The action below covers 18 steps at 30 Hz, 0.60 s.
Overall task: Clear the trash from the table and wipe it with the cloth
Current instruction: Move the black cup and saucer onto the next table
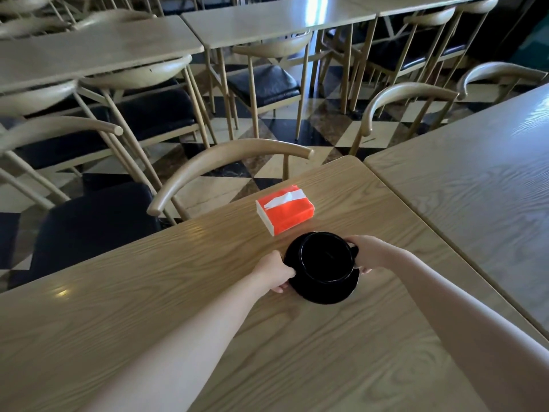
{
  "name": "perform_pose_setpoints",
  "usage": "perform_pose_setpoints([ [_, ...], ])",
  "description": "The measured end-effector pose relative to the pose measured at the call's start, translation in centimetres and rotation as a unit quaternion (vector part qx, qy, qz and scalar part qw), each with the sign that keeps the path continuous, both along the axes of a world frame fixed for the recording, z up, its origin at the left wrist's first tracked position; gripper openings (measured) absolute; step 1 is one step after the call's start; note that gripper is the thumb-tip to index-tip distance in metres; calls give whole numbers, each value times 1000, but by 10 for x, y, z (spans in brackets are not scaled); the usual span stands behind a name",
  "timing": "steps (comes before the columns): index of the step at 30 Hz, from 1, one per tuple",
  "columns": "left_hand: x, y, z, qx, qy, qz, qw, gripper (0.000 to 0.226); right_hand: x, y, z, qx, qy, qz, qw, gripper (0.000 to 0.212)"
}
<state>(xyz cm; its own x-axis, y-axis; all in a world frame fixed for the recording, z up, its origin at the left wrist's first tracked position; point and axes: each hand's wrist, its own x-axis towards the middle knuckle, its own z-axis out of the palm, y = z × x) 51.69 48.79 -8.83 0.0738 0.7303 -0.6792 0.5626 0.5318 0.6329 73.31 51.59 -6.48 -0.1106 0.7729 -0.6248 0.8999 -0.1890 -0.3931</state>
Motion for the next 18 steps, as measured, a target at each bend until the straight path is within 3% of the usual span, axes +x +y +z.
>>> perform_pose_setpoints([
  [7, -8, -4, 26, 21, 28, -62, 997, 61, -9, 1, 36, -1, -91, 82, 993, 63],
  [11, -22, -9, 48, 62, 55, -85, 993, 60, -23, -3, 64, -1, -155, 126, 980, 43],
  [14, -41, -13, 65, 91, 93, -109, 986, 60, -36, -7, 82, 6, -213, 151, 965, 42],
  [18, -76, -30, 87, 108, 116, -131, 979, 59, -70, -19, 111, 12, -207, 159, 965, 50],
])
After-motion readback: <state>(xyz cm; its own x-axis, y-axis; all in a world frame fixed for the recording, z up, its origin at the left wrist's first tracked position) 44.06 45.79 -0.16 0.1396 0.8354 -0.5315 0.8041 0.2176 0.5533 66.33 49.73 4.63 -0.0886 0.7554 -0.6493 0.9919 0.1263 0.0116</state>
